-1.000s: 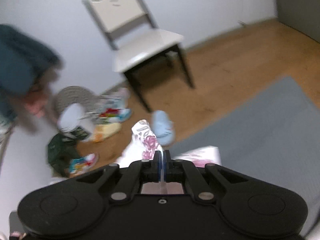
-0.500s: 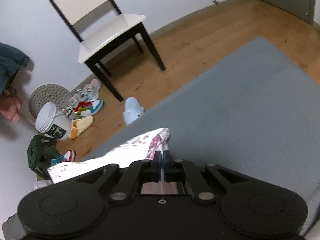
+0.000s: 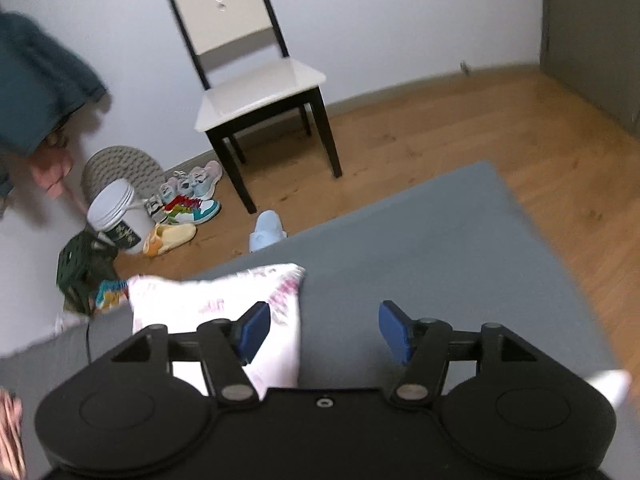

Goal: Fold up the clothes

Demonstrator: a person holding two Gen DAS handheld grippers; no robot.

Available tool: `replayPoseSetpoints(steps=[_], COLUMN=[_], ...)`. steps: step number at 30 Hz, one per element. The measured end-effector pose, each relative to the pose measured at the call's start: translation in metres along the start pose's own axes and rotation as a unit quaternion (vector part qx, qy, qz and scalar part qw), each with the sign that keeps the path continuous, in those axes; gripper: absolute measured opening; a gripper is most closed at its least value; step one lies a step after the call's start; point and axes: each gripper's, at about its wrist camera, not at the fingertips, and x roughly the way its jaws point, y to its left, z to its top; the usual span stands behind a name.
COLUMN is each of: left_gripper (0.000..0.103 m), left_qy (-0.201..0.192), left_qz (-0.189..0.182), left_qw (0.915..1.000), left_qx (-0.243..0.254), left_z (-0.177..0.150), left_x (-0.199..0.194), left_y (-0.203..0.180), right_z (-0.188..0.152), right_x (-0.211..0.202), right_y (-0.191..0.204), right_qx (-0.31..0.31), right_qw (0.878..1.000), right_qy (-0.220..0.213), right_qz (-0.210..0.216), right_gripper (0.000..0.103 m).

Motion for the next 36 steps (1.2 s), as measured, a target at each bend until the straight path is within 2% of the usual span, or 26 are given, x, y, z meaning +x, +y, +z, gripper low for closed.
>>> replayPoseSetpoints(steps=[3,7,13,14,17,21,23,26,27,30,31,36], left_gripper=[0.014,0.014,0.014,0.014,0.014,0.014,0.014,0.014,0.014,0.014,0.014,0.014], left_qy=[-0.008,-0.006,0.000,-0.003,-0.014,-0.023,-0.024,-0.034,-0.038,-0.047,-0.044,0.001], left_qz=[-0.008,-0.019,-0.028,-0.031,-0.049,-0.092,-0.112,-0.123,-0.121,-0.097,-0.088,-0.081], left_qw=[0.9999,0.9997,0.9996,0.9995,0.9985,0.9954,0.9928,0.9882,0.9868,0.9868,0.9882,0.9919], left_qx=[-0.003,-0.015,0.006,0.011,0.021,-0.006,-0.035,-0.085,-0.100,-0.120,-0.118,-0.098], left_z=[0.003,0.007,0.014,0.016,0.020,0.025,0.025,0.028,0.030,0.038,0.042,0.054], left_x=[-0.004,-0.007,-0.005,-0.006,-0.014,-0.025,-0.031,-0.042,-0.047,-0.057,-0.058,-0.032], left_y=[0.005,0.009,0.001,-0.001,-0.005,0.003,0.013,0.030,0.036,0.054,0.058,0.049], right_z=[-0.020,-0.065,-0.128,-0.137,-0.159,-0.183,-0.188,-0.183,-0.181,-0.181,-0.182,-0.193], right_x=[-0.056,-0.151,-0.293,-0.316,-0.377,-0.390,-0.371,-0.318,-0.304,-0.294,-0.292,-0.354], right_y=[-0.015,-0.038,-0.039,-0.036,-0.024,-0.014,-0.010,-0.010,-0.014,-0.031,-0.035,-0.025], right_qx=[-0.030,-0.029,-0.009,-0.009,-0.038,-0.061,-0.074,-0.082,-0.071,0.003,0.026,0.075], right_qw=[0.999,0.995,0.986,0.984,0.982,0.980,0.980,0.983,0.987,0.992,0.990,0.969], right_qy=[-0.008,-0.023,-0.063,-0.073,-0.123,-0.169,-0.176,-0.162,-0.144,-0.093,-0.078,-0.085], right_qz=[0.016,0.091,0.156,0.163,0.138,0.081,0.051,0.008,0.014,0.090,0.115,0.221], right_gripper=[0.059,0.059,0.057,0.057,0.057,0.057,0.057,0.056,0.056,0.050,0.050,0.051])
